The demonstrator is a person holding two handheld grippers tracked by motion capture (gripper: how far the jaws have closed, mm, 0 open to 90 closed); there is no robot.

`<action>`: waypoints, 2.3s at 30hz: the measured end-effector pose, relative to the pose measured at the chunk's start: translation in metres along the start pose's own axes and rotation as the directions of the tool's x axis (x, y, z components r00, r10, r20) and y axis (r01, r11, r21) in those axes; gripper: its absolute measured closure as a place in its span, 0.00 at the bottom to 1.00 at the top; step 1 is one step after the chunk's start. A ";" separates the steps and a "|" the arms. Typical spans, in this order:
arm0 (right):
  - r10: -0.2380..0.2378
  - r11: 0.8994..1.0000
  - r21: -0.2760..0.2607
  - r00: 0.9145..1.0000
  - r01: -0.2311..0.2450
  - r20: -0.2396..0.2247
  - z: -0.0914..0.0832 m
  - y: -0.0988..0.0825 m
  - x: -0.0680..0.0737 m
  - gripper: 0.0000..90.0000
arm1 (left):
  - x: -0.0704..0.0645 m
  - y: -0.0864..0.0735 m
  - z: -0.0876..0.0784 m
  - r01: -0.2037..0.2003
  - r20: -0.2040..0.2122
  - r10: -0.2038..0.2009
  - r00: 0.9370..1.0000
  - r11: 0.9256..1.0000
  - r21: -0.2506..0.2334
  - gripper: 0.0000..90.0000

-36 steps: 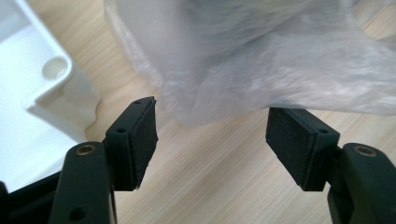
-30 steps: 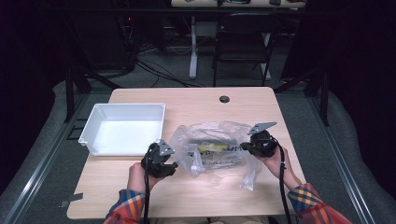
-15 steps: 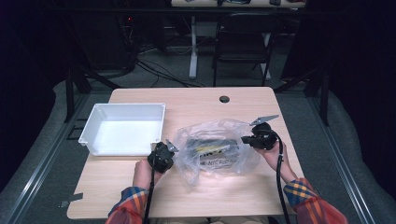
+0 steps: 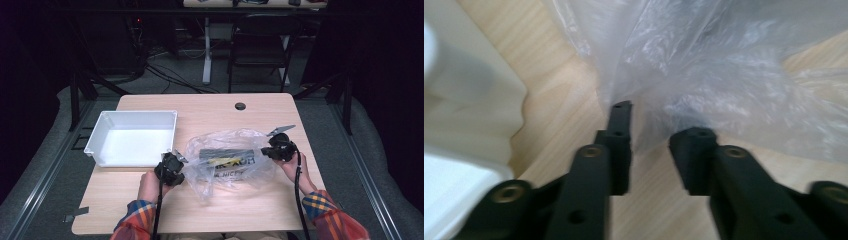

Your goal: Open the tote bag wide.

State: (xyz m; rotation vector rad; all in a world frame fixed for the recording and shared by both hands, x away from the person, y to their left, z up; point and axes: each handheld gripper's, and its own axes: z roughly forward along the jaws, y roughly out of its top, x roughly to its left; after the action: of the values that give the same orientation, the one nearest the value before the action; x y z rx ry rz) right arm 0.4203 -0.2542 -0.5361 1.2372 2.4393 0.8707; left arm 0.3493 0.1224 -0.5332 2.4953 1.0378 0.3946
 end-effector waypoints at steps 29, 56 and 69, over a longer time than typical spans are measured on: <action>-0.015 1.000 -0.010 0.999 0.015 -0.030 -0.009 0.003 0.006 1.00 | -0.011 0.004 -0.065 -0.049 0.136 0.076 0.988 0.980 -0.191 0.31; -0.047 0.997 0.059 0.999 0.045 0.026 0.011 -0.001 0.008 1.00 | 0.005 0.035 0.035 0.098 -0.035 -0.101 0.994 0.991 -0.091 0.99; -0.110 0.983 0.143 0.993 0.113 -0.030 0.001 -0.006 0.018 1.00 | 0.004 0.030 0.029 0.100 -0.004 -0.101 0.995 0.989 -0.107 0.99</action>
State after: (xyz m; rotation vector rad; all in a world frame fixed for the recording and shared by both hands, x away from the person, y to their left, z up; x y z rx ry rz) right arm 0.4059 -0.2425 -0.5403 1.1296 2.6012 0.6909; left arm 0.3817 0.0984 -0.5443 2.3389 1.1107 0.4202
